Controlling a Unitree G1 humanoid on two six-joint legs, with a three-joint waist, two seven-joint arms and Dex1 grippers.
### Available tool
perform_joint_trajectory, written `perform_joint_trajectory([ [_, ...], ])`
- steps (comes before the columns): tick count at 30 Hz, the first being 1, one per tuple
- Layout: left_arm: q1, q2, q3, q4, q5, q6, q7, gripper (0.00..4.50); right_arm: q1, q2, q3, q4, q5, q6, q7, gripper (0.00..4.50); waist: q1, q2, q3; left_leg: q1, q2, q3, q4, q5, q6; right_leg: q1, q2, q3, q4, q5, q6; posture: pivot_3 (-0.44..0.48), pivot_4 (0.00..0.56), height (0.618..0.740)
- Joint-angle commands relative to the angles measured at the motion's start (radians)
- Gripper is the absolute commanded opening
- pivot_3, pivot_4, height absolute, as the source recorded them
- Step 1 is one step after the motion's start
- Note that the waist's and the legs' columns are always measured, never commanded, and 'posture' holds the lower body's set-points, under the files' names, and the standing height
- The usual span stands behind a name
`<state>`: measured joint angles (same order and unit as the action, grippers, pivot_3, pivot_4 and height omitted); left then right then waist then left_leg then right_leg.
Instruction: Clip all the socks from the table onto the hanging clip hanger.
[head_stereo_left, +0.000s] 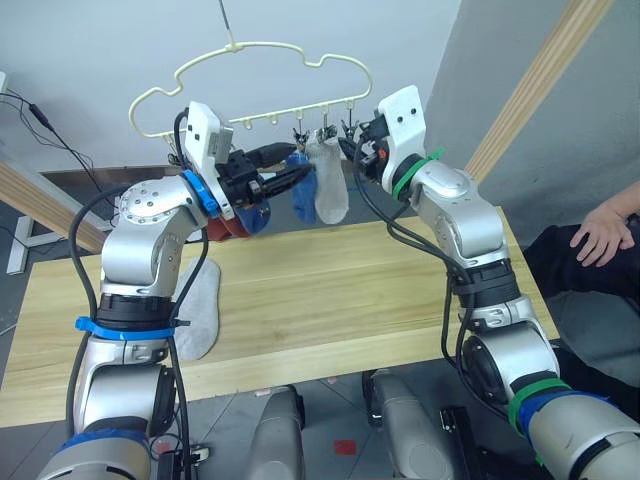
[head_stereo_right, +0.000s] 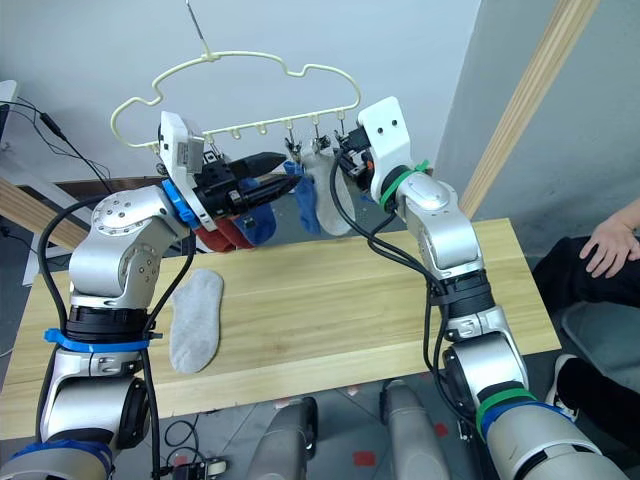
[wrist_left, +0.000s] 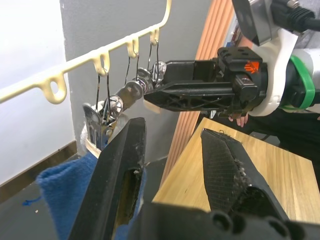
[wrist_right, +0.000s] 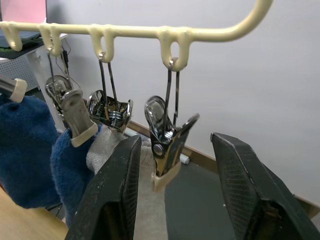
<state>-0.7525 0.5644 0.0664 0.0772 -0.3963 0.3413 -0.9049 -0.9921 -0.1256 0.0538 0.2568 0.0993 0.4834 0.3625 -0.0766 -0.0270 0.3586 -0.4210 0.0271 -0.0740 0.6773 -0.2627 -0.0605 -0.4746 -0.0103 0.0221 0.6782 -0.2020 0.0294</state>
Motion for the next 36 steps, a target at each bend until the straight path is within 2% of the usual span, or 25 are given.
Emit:
perform_joint_trajectory([
  [1,-0.020,0.010,0.018,-0.039,-0.007,-0.013,0.003,2.01,-0.030,0.000,-0.012,-0.015,-0.005,-0.004,-0.025,2.28,0.000,0.000,0.000,0.000,0.000,0.000,0.000,0.000,0.000,0.000,0.000,0.000,0.000,0.000,0.000,-0.053,0.323,0.740],
  [9,-0.026,0.007,0.015,-0.049,-0.015,-0.003,0.004,2.01,-0.029,-0.009,0.006,-0.023,-0.025,-0.003,-0.045,2.28,0.001,0.000,0.000,0.000,0.000,0.000,0.000,0.000,0.000,0.000,0.000,0.000,0.000,0.000,0.000,-0.057,0.322,0.740],
  [22,-0.041,0.008,0.015,-0.047,-0.014,-0.002,0.001,2.01,-0.039,0.066,-0.057,-0.031,0.004,0.049,-0.176,2.28,0.001,0.000,0.000,0.000,0.000,0.000,0.000,0.000,0.000,0.000,0.000,0.000,0.000,0.000,0.000,-0.057,0.322,0.740],
  [36,-0.045,0.002,0.011,-0.050,-0.013,-0.004,0.003,2.01,-0.055,0.105,-0.082,-0.063,0.037,0.055,-0.205,2.28,0.001,0.000,0.000,0.000,0.000,0.000,0.000,0.000,0.000,0.000,0.000,0.000,0.000,0.000,0.000,-0.057,0.323,0.740],
])
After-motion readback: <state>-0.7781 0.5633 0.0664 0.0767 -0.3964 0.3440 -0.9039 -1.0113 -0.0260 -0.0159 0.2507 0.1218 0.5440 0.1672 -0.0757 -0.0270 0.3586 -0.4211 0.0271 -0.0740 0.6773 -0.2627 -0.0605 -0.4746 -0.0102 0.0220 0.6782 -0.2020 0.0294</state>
